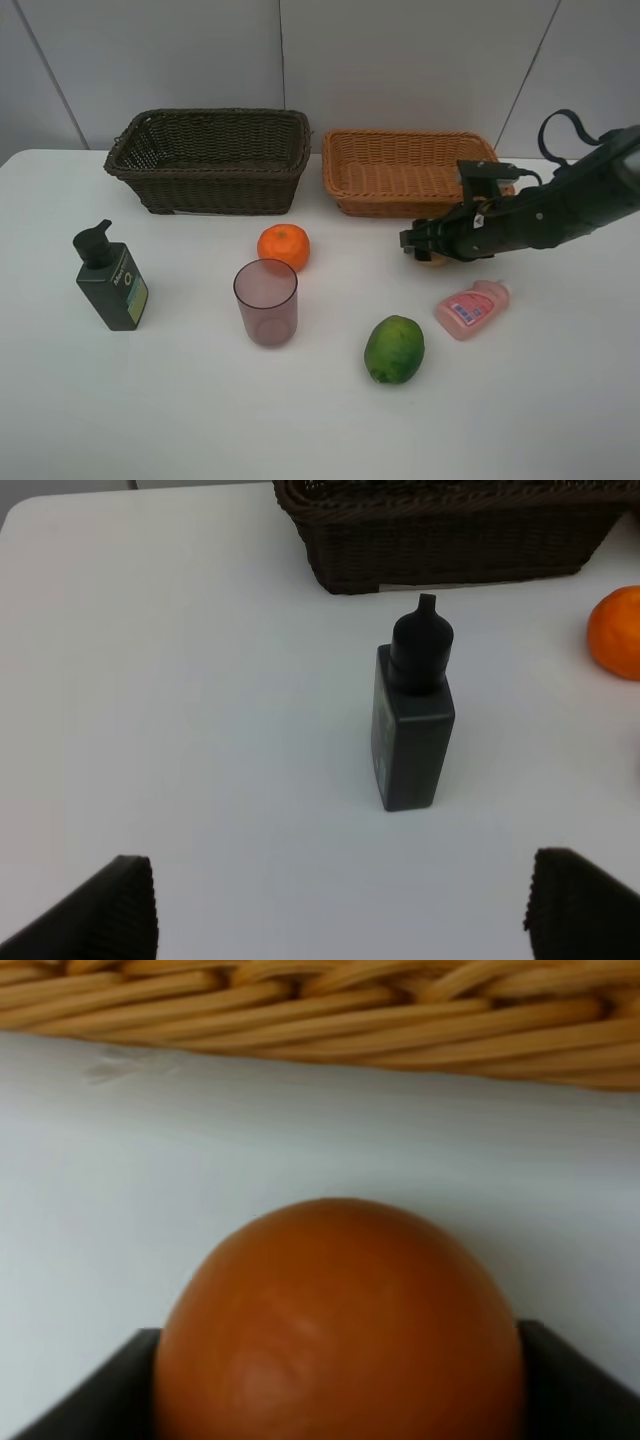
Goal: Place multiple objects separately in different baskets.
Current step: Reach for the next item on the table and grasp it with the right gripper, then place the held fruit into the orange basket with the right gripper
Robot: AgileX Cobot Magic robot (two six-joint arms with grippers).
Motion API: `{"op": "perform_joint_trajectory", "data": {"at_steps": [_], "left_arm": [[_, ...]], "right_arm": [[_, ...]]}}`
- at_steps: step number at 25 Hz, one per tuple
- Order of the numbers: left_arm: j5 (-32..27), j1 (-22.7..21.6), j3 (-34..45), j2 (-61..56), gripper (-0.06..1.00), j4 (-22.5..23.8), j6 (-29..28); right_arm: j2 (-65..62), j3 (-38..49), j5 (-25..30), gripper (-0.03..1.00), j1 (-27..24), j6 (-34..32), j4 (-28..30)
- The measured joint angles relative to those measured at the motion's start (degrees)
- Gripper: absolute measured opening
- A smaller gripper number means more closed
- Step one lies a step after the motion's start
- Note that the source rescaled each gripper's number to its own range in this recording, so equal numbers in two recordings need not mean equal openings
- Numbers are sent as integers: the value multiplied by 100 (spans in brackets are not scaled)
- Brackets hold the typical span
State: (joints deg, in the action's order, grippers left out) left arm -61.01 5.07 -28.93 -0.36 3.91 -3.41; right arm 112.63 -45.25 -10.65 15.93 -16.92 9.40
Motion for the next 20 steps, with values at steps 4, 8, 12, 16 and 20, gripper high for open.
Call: {"op": "perform_joint_trajectory", "data": {"at_steps": [4, 8, 12, 16, 20], "left_arm": [[0, 0, 0, 0, 96, 0, 0], [0, 0, 0, 0, 96, 0, 0], [0, 0, 0, 0, 96, 0, 0], [0, 0, 0, 0, 96, 0, 0], [0, 0, 0, 0, 96, 0, 0]], "right_arm": [[0, 0, 0, 14, 0, 0, 0], [0, 0, 0, 14, 0, 0, 0], [0, 0, 0, 14, 0, 0, 0], [0, 0, 0, 14, 0, 0, 0], [-18, 0, 55, 14, 0, 0, 0]]}}
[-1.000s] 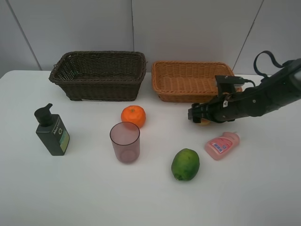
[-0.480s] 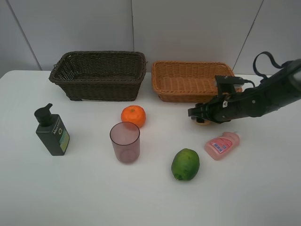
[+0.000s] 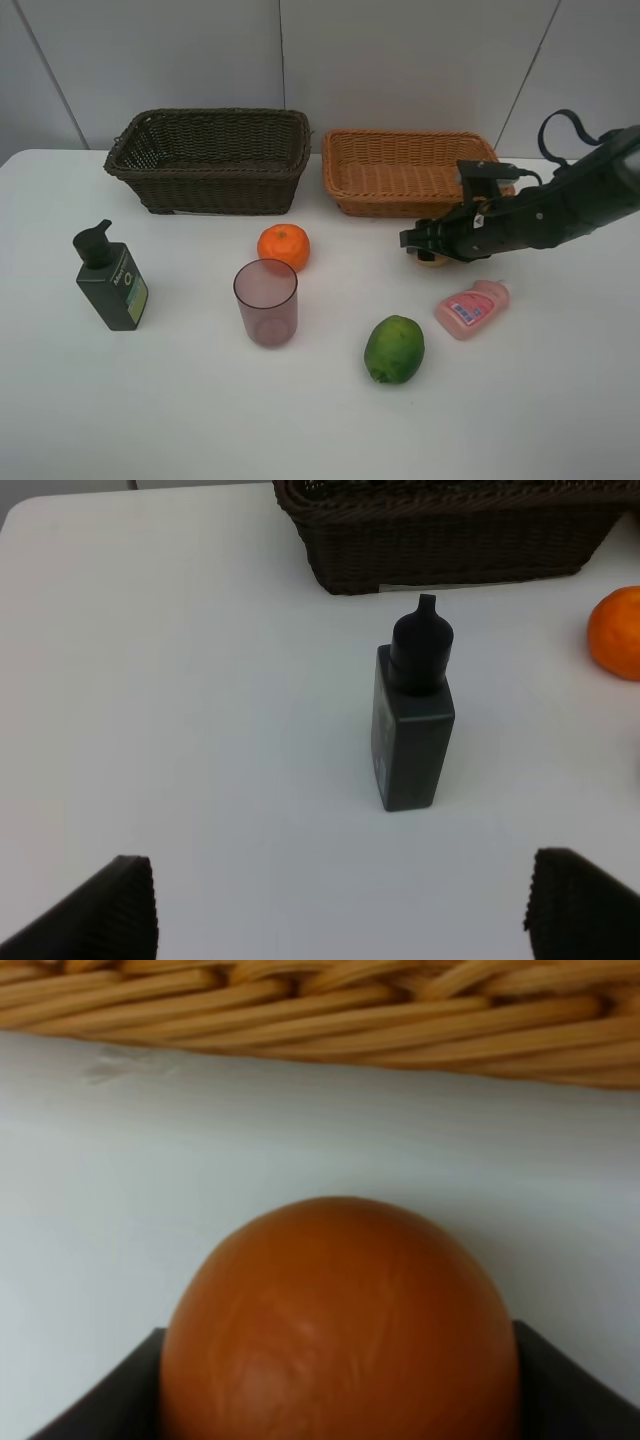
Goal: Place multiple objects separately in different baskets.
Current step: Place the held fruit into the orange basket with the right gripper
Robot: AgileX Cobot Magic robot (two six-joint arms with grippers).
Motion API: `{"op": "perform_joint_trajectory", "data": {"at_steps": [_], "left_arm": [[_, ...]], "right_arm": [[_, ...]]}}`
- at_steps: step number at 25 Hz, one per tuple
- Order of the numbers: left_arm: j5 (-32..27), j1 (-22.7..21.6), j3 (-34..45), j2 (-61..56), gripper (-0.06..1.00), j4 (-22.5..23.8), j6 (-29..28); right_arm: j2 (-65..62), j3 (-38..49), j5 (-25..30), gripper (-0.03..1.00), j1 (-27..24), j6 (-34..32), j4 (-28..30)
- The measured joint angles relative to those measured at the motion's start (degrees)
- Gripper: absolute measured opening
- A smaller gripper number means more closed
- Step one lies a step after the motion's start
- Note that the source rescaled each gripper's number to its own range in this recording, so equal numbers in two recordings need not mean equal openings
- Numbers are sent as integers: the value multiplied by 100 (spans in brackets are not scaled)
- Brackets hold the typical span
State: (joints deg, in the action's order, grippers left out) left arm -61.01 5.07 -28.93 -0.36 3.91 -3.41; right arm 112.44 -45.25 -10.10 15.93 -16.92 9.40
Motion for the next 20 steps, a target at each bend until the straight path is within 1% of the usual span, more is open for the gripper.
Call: {"op": "perform_joint_trajectory", "data": {"at_steps": [2, 6, 9, 16, 20], "left_arm": [[0, 0, 0, 0, 96, 0, 0], [0, 0, 0, 0, 96, 0, 0], [0, 0, 0, 0, 96, 0, 0], [0, 0, 0, 0, 96, 0, 0], [0, 0, 0, 0, 96, 0, 0]], "right_arm": [[-122, 0, 251, 14, 0, 0, 0], [-633, 6, 1010, 14, 0, 0, 0], [-1154, 11, 1748, 14, 0, 0, 0], [-2382, 5, 3838, 14, 5, 0, -21], [-2945, 5, 4959, 14, 57, 7, -305]]}}
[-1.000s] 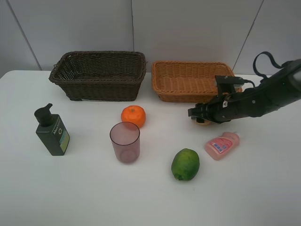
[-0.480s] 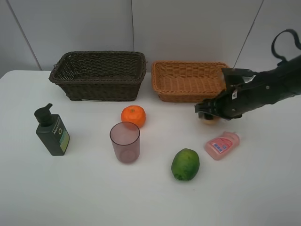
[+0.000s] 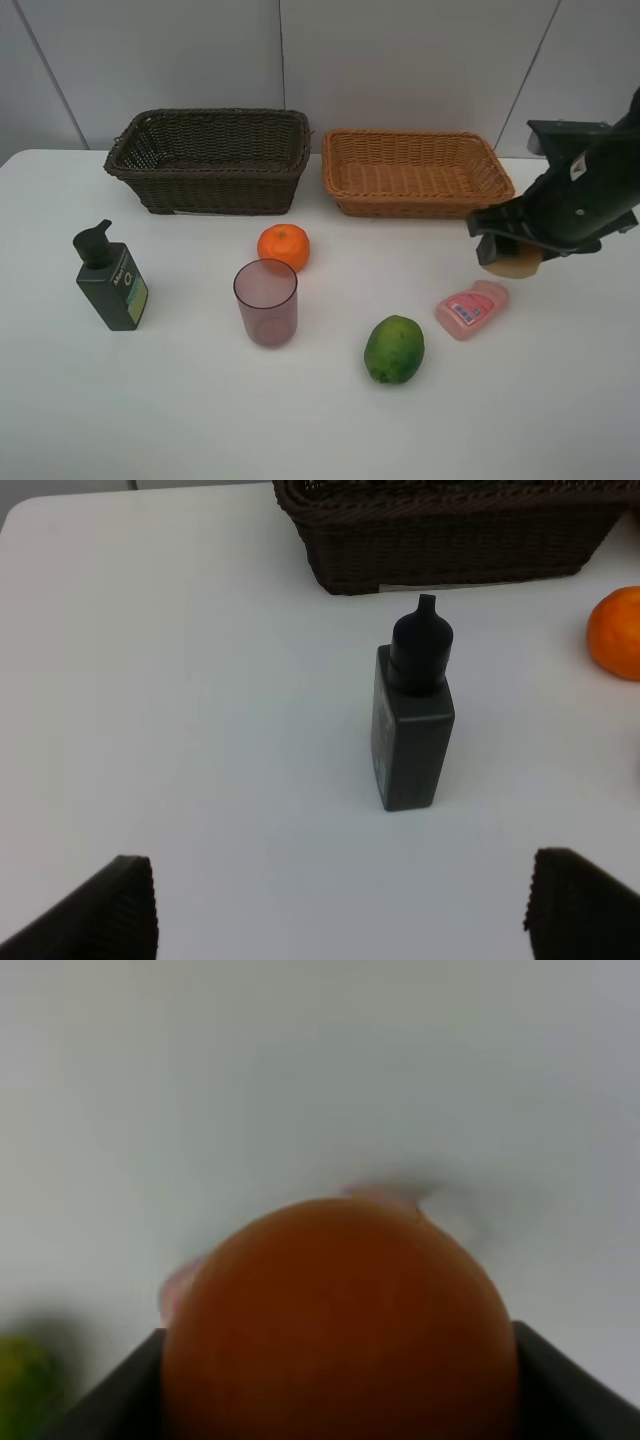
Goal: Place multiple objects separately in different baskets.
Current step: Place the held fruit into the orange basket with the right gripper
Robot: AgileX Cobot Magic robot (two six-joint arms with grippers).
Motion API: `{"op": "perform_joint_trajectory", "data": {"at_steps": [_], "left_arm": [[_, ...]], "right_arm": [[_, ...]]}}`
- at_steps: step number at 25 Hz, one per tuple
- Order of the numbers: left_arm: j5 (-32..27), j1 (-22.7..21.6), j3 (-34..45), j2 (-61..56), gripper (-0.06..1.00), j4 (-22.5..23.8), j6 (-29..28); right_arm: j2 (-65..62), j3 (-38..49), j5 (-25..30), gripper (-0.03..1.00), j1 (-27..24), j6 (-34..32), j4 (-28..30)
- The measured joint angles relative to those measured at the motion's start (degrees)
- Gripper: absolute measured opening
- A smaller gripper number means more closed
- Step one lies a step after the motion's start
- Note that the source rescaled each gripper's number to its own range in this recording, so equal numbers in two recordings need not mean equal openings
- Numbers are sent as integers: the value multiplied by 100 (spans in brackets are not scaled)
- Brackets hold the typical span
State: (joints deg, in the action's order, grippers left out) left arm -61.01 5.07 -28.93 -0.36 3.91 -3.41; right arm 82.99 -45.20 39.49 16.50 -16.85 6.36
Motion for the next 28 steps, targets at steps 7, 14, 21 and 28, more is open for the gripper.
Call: {"op": "perform_joint_trajectory", "data": {"at_steps": [7, 14, 21, 28], "left_arm": [[0, 0, 0, 0, 96, 0, 0], [0, 0, 0, 0, 96, 0, 0], [0, 0, 0, 0, 96, 0, 0], [0, 0, 0, 0, 96, 0, 0]], "right_arm": [[-147, 0, 1036, 14, 146, 311, -434], [-112, -644, 1213, 14, 146, 316, -591], [889, -2132, 1687, 14, 146, 316, -497], [2231, -3917, 2262, 14, 146, 316, -78]]}}
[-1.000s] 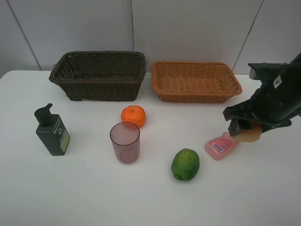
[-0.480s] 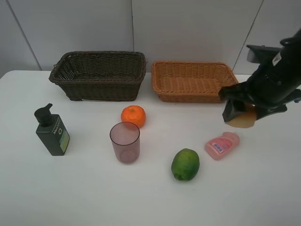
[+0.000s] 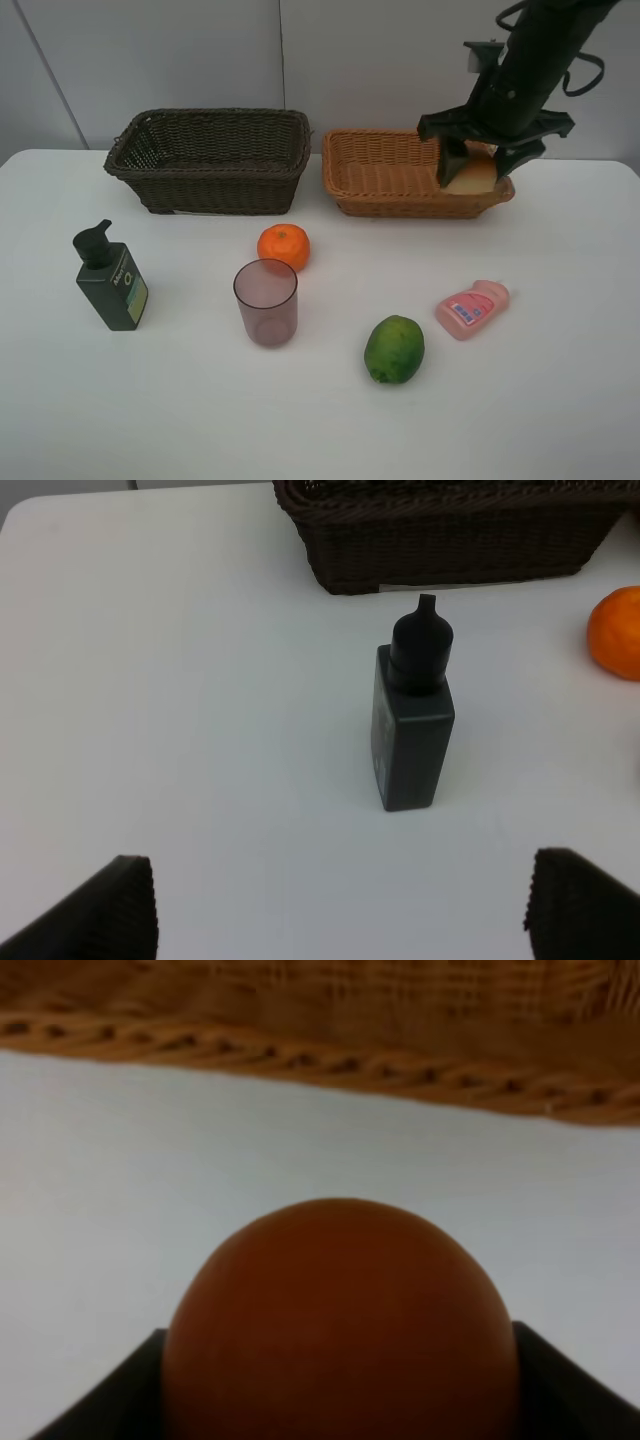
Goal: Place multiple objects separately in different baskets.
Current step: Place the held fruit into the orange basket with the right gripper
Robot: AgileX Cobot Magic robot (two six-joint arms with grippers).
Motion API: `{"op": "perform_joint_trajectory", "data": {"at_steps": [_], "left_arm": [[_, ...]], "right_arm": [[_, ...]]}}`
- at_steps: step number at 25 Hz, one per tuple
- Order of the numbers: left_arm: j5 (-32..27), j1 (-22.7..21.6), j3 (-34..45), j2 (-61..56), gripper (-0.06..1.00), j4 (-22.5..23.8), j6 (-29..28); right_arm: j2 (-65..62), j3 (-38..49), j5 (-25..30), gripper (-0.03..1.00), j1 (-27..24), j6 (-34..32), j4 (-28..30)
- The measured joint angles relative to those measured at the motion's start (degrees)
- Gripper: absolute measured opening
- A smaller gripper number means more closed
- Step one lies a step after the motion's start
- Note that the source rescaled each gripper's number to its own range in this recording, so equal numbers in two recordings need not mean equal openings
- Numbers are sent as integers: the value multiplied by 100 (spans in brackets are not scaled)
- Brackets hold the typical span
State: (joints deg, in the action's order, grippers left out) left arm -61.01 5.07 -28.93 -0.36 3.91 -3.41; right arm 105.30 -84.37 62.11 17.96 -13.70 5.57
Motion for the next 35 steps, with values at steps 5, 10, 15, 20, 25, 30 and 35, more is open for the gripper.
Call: {"op": "perform_joint_trajectory", "data": {"at_steps": [5, 10, 15, 20, 25, 30, 35], "left_arm": [[0, 0, 0, 0, 96, 0, 0], [0, 0, 0, 0, 96, 0, 0], [0, 0, 0, 0, 96, 0, 0], [0, 0, 0, 0, 96, 0, 0], [0, 0, 0, 0, 96, 0, 0], [0, 0, 0, 0, 96, 0, 0], [0, 0, 0, 0, 96, 0, 0]], "right_arm": [[762, -1129, 64, 14, 0, 0, 289], [1355, -1782, -100, 14, 0, 0, 524], [1793, -1931, -636, 14, 0, 0, 536], [2071, -1933, -1396, 14, -71, 0, 531], [2246, -1944, -1934, 14, -186, 0, 536], [2488, -1944, -2169, 14, -207, 0, 536], [2644, -1944, -2340, 14, -207, 0, 536]]}}
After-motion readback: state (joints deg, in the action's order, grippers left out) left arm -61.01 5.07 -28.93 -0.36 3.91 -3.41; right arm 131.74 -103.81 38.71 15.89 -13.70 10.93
